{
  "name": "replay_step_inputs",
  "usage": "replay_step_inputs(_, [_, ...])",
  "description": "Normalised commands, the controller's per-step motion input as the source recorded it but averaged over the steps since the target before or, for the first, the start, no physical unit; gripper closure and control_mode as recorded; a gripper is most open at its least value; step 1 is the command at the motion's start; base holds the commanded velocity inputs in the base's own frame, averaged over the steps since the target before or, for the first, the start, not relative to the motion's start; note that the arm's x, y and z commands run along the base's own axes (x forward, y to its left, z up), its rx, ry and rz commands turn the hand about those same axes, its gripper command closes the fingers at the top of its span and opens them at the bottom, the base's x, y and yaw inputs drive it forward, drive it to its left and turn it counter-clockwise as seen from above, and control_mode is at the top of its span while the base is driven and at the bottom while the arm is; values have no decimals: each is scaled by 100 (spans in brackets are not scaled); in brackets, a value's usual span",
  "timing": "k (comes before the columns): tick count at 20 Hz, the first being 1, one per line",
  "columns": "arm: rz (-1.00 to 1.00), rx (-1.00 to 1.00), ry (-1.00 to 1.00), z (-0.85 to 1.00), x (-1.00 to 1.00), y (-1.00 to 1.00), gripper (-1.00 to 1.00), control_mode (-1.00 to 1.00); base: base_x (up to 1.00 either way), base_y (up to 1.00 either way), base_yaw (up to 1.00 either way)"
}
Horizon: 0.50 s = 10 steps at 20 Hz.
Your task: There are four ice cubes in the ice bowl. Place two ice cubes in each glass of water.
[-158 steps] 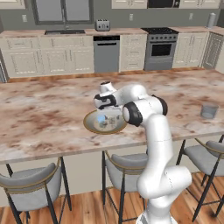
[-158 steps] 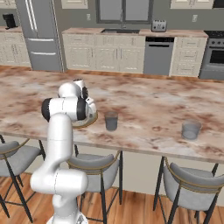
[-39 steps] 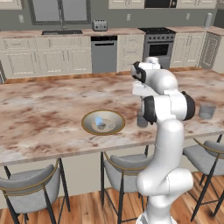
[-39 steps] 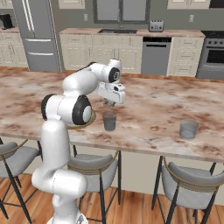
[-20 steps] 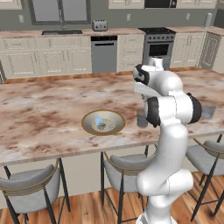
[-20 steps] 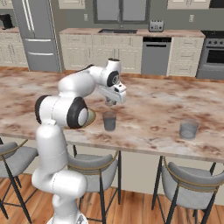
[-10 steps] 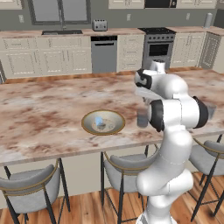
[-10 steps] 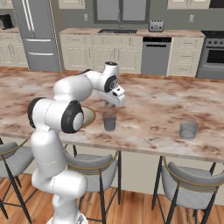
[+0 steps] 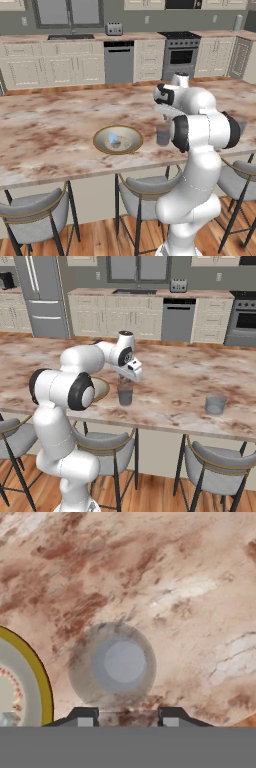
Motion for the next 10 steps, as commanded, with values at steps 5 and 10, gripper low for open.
replay_step_inputs(5, [0,0,0,-9,1,0,100,-100,0,0,0])
replay_step_inputs(10, [0,0,0,-9,16,0,100,-100,0,0,0])
